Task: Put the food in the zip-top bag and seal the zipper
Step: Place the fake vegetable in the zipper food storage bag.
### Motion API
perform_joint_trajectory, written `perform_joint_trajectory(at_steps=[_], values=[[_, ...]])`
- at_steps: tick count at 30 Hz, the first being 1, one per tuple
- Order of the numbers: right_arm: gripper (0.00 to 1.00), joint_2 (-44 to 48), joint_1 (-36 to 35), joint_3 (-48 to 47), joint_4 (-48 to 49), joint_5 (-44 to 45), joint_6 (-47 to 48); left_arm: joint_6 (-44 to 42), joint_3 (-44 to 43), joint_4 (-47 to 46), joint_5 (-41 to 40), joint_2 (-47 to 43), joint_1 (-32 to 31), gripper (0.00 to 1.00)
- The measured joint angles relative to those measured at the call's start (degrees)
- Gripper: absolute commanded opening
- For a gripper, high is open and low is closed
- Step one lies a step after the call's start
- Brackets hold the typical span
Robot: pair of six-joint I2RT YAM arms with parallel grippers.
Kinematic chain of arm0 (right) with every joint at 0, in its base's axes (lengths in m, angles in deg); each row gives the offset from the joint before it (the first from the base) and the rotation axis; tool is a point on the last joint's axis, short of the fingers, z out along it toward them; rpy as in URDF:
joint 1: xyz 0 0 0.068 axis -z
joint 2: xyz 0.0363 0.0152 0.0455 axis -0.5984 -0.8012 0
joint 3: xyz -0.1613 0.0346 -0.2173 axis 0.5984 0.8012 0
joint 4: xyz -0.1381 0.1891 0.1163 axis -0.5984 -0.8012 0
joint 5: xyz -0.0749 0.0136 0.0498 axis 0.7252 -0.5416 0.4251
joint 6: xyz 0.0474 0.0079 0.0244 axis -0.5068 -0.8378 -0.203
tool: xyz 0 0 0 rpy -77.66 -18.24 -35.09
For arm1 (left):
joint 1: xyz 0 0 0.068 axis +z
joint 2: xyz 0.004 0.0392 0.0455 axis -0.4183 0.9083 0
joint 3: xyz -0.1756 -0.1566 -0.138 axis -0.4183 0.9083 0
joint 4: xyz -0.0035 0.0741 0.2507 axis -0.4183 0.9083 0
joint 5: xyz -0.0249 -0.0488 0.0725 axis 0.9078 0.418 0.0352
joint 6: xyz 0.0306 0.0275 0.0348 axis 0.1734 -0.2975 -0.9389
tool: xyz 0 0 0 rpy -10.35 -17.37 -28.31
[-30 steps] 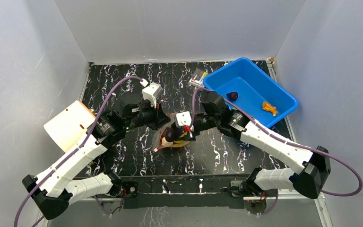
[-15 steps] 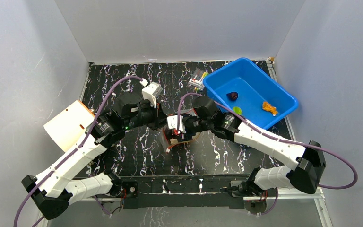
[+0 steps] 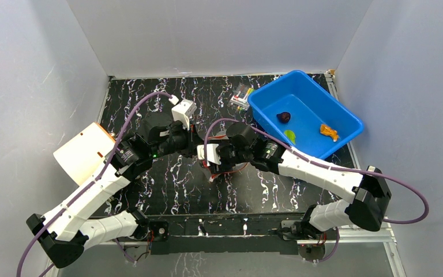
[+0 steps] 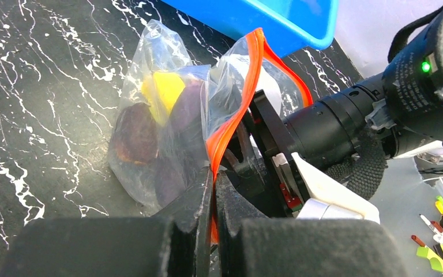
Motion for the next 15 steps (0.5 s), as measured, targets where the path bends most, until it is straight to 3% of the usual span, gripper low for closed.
perform_joint_trajectory(at_steps=[5, 15], values=[[0.62, 0.4, -0.1, 0.0, 0.0, 0.1, -2.4, -0.2, 0.1, 0.0, -2.1, 0.0, 0.0, 0.00], [0.65, 3.9, -0.1, 0.1, 0.7, -2.7, -8.0, -0.9, 1.5, 0.2, -5.1, 0.0, 0.0, 0.00]])
